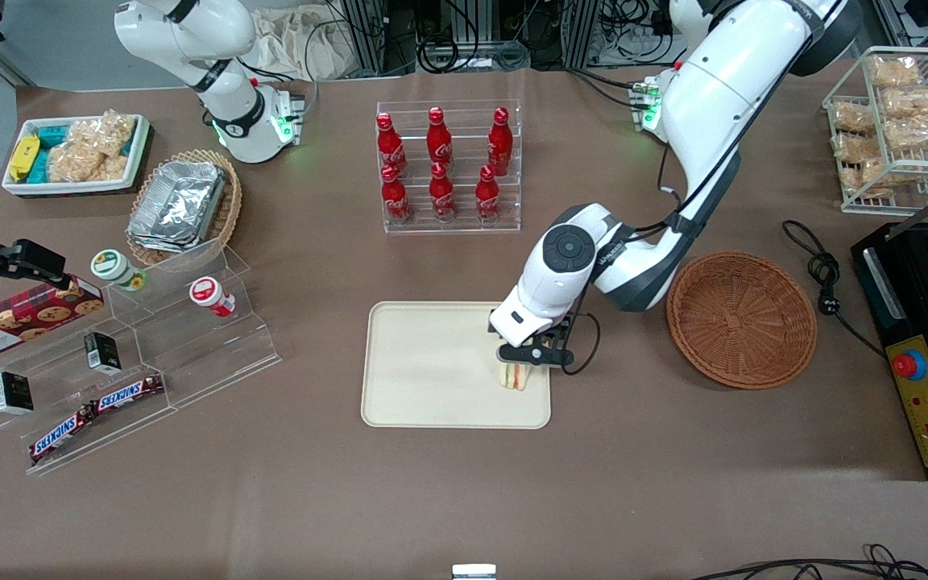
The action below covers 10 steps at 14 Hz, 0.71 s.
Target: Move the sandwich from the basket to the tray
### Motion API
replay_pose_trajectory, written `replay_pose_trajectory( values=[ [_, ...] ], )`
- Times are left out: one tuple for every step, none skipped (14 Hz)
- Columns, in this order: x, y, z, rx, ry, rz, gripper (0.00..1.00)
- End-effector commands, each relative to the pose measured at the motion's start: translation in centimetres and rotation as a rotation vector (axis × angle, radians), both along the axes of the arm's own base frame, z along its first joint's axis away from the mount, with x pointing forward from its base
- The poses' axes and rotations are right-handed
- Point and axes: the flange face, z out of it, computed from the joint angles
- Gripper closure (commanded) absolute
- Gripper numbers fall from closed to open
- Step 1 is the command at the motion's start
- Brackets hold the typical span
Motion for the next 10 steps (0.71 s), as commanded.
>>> replay_pose_trajectory(
  values=[
    [1.5, 4.6, 8.4, 0.024, -0.014, 0.115, 0.01],
    [1.5, 5.9, 11.7, 0.017, -0.005, 0.15, 0.01],
    [1.6, 8.1, 14.4, 0.035, 0.003, 0.177, 0.01],
    [1.6, 10.2, 16.5, 0.067, 0.011, 0.183, 0.01],
    [1.5, 12.5, 19.0, 0.065, 0.024, 0.202, 0.01],
    [1.7, 14.9, 22.0, 0.04, 0.025, 0.204, 0.01],
    [1.6, 17.5, 24.5, 0.029, 0.04, 0.198, 0.01],
    [1.4, 19.9, 26.9, 0.037, 0.064, 0.19, 0.01],
    [0.7, 21.9, 28.8, 0.069, 0.107, 0.182, 0.01],
    [0.1, 24.4, 30.8, 0.103, 0.145, 0.181, 0.01]
  ],
)
